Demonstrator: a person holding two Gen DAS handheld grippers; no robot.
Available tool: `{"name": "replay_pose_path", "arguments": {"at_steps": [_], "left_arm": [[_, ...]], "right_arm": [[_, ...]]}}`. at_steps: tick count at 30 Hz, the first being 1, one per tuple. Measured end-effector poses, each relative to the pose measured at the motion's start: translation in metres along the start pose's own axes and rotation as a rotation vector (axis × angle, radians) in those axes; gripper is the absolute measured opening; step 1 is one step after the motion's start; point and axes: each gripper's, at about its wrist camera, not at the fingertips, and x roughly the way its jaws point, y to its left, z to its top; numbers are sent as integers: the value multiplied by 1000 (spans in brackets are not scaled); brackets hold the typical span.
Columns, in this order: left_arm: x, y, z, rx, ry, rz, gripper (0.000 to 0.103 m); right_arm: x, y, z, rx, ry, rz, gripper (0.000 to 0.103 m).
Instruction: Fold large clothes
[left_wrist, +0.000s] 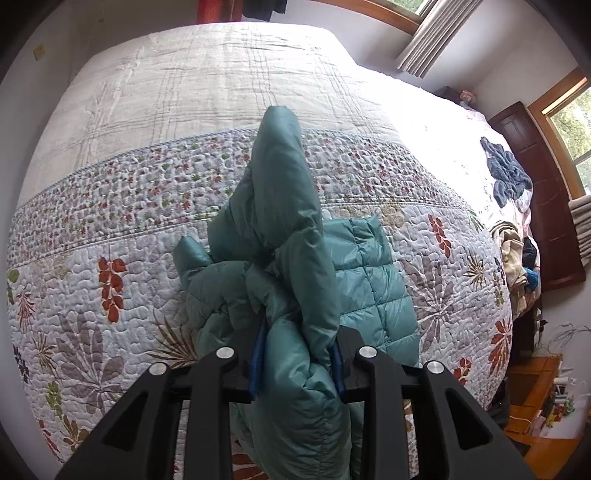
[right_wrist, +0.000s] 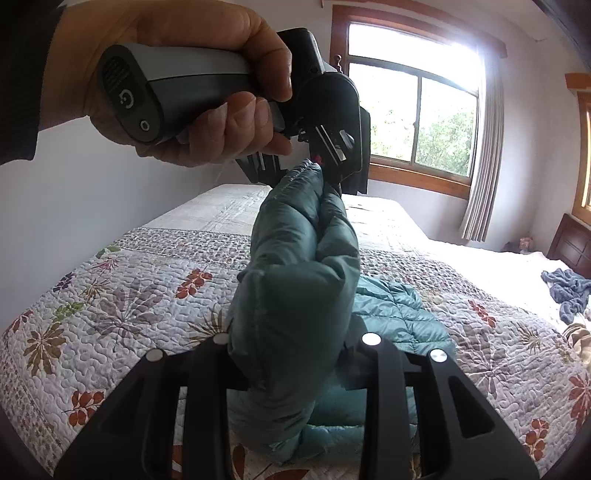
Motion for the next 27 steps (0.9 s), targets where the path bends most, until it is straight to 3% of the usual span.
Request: {"name": "replay_pose_path", "arguments": {"at_steps": [27], "left_arm": [[88,-86,8,57,40,22,36]], "right_arm": [[13,-85,-47,161,67,-19,30]]}}
